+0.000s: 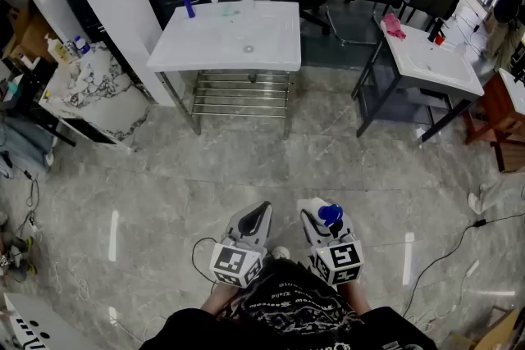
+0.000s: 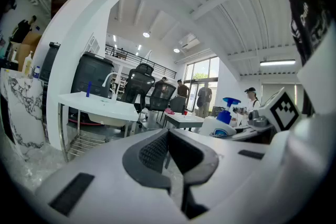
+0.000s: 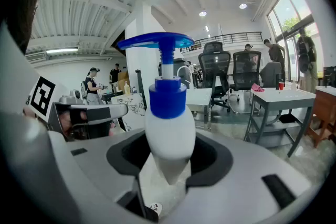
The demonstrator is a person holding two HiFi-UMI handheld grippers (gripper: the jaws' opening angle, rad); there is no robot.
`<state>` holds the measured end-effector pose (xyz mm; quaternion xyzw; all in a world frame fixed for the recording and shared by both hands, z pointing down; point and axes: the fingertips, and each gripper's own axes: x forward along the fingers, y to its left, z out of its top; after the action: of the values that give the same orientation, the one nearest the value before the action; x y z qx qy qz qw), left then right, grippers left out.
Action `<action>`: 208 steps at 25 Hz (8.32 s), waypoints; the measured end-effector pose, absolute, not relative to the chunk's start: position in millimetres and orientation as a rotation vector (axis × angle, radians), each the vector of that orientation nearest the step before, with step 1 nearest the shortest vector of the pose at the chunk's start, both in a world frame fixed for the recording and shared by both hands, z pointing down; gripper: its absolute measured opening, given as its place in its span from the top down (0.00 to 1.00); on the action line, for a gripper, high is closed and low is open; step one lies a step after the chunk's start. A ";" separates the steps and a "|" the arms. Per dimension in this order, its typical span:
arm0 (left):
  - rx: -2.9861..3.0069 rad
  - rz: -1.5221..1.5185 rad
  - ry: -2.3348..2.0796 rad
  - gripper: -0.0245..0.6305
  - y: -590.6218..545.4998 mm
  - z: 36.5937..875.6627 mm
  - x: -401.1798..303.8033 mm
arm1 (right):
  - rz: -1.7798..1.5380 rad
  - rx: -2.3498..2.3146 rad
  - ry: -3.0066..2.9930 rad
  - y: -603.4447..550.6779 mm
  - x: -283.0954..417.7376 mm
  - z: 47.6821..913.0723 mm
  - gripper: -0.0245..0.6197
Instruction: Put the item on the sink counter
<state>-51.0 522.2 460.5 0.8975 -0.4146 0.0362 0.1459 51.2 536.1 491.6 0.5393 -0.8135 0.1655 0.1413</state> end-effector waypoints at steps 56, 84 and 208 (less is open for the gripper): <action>2.481 0.125 -1.345 0.95 196.0 481.5 -58.9 | 0.471 1.550 -2.378 171.3 82.2 504.1 0.65; 2.511 0.080 -1.239 0.95 -28.2 493.2 -10.5 | 0.452 1.691 -2.283 -16.4 136.8 499.6 0.65; 2.446 0.130 -1.348 0.95 -247.8 481.3 -65.6 | 0.262 1.696 -2.367 -376.9 132.5 452.8 0.51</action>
<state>-65.6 -247.8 481.3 0.8619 -0.4748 0.0458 0.1721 132.5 -376.9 452.8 0.5766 -0.8048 0.0892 0.1086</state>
